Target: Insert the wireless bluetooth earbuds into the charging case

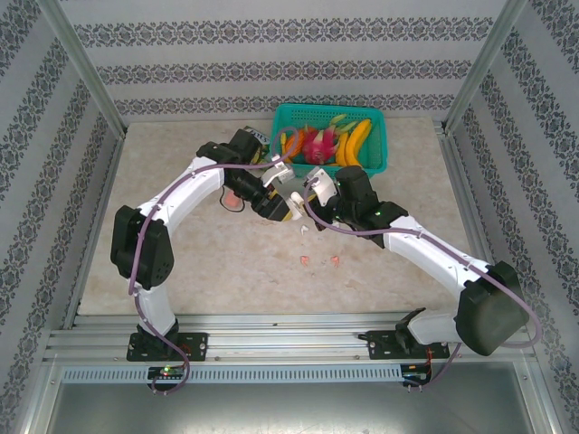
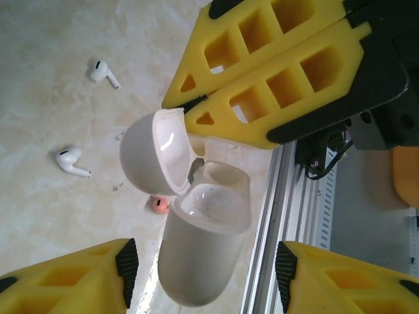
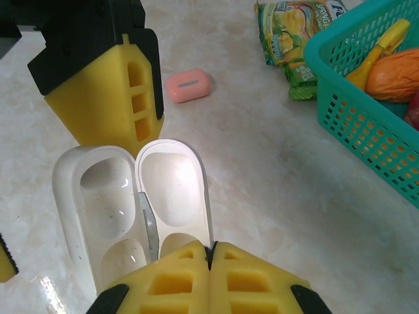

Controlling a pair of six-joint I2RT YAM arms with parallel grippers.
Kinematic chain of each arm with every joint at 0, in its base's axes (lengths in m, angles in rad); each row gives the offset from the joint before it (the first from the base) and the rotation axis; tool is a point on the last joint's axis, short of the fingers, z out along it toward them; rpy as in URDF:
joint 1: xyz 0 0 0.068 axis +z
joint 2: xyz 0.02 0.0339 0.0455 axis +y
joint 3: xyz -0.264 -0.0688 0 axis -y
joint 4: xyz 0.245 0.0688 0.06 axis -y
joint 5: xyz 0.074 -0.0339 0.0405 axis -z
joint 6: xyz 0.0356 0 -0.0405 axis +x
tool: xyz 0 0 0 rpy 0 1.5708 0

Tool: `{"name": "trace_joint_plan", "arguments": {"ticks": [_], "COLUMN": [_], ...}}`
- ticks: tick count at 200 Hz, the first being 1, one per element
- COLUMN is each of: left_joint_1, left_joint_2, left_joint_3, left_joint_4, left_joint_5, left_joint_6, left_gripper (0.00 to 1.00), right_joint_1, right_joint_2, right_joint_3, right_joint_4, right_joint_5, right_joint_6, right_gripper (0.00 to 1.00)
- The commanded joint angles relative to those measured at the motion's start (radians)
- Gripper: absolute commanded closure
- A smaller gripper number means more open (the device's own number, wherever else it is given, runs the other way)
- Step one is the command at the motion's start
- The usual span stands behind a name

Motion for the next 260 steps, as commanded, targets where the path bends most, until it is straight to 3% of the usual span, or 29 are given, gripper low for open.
{"name": "trace_joint_plan", "arguments": {"ticks": [1,80,172,191,210,229,260], "left_joint_1": [-0.007,-0.009,-0.011,-0.01,-0.003,0.004,0.004], "left_joint_2": [0.015,0.04,0.02,-0.007,-0.05,-0.111,-0.205], "left_joint_3": [0.038,0.055,0.001,-0.056,-0.134,-0.229,-0.354], "left_joint_4": [-0.022,-0.021,0.051,0.13,0.247,0.395,0.59], "left_joint_5": [0.045,0.113,0.123,0.1,0.067,-0.006,-0.17], "left_joint_6": [0.033,0.038,0.006,-0.029,-0.093,-0.187,-0.335], "left_gripper": [0.46,0.64,0.93,1.0,1.0,1.0,1.0], "right_joint_1": [0.009,0.007,-0.001,-0.038,-0.1,-0.154,-0.198], "right_joint_2": [-0.01,0.009,-0.006,-0.026,-0.076,-0.149,-0.249], "right_joint_3": [0.015,0.025,0.038,0.058,0.051,0.021,-0.042], "right_joint_4": [0.023,0.034,0.019,-0.015,-0.033,-0.04,-0.101], "right_joint_5": [-0.037,-0.038,-0.011,-0.016,-0.04,-0.035,0.033], "right_joint_6": [0.013,0.021,0.06,0.123,0.197,0.272,0.398], "right_gripper": [1.0,1.0,1.0,0.57,0.34,0.28,0.27]}}
